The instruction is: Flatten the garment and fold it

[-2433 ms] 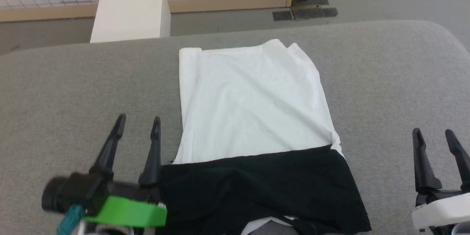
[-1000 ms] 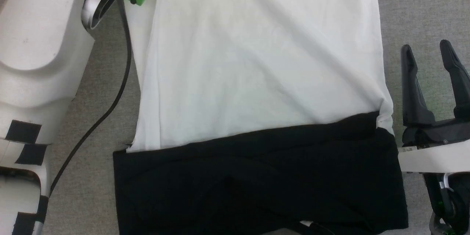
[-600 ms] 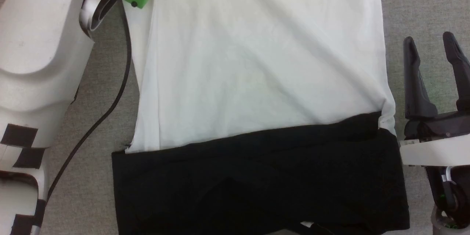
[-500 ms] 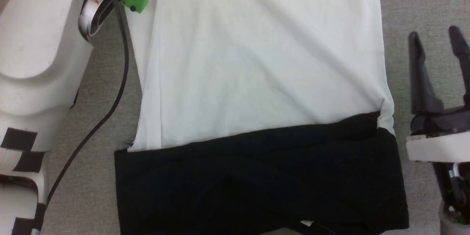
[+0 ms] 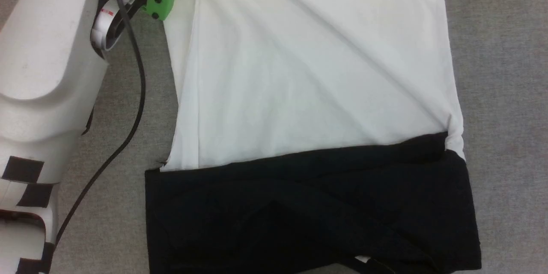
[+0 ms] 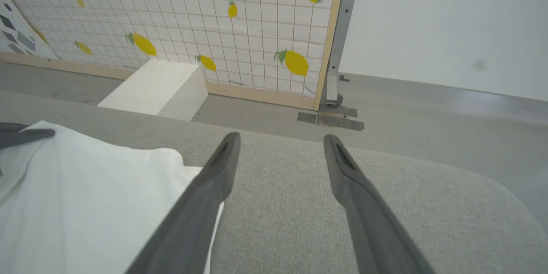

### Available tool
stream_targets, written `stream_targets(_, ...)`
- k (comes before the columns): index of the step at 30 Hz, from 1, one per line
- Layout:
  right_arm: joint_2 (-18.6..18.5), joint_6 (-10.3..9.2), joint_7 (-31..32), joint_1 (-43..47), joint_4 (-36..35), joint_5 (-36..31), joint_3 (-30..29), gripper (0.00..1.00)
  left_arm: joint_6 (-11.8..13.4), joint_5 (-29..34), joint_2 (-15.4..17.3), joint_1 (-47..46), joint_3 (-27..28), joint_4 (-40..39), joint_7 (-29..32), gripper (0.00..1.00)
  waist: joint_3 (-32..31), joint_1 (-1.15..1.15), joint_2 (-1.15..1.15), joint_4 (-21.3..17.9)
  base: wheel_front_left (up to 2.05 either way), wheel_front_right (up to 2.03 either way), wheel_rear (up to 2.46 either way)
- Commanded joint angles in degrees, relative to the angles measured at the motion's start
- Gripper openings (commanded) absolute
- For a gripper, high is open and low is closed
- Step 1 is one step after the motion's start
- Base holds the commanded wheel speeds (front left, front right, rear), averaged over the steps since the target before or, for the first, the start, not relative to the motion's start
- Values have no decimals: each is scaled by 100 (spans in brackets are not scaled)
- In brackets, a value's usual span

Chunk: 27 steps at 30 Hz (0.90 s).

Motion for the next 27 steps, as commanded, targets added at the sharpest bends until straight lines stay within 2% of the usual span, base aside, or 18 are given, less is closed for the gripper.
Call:
stream_targets(1, -13, -8, 226, -267, 255, 27, 96, 100, 46, -48, -33, -43, -11, -5, -49, 0, 66, 0, 0, 57, 0, 0, 0)
stream_targets(8, 188, -8, 1100, -1161, 1365, -17, 640, 100, 50, -36, -129, -148, -87, 0, -89, 0, 227, 0, 0, 193, 0, 0, 0)
stream_targets(13, 230, -8, 1372, -1441, 1895, -243, 995, 100, 52, -34, -228, -244, -138, 24, -134, 0, 324, 0, 0, 320, 0, 0, 0)
stream_targets(17, 318, -8, 1451, -1573, 2254, -384, 1107, 100, 39, -40, -297, -322, -174, 61, -180, 0, 402, 0, 0, 415, 0, 0, 0)
stream_targets(25, 519, -8, 1227, -1881, 2913, -665, 1185, 100, 13, -50, -387, -464, -225, 163, -310, 0, 556, 0, 0, 568, 0, 0, 0)
stream_targets(26, 542, -8, 1199, -1916, 2980, -687, 1175, 85, 12, -51, -390, -475, -228, 174, -322, 0, 570, 0, 0, 575, 0, 0, 0)
stream_targets(27, 567, -8, 1170, -1953, 3061, -712, 1156, 36, 12, -53, -396, -485, -232, 191, -338, 0, 585, 0, 0, 584, 0, 0, 0)
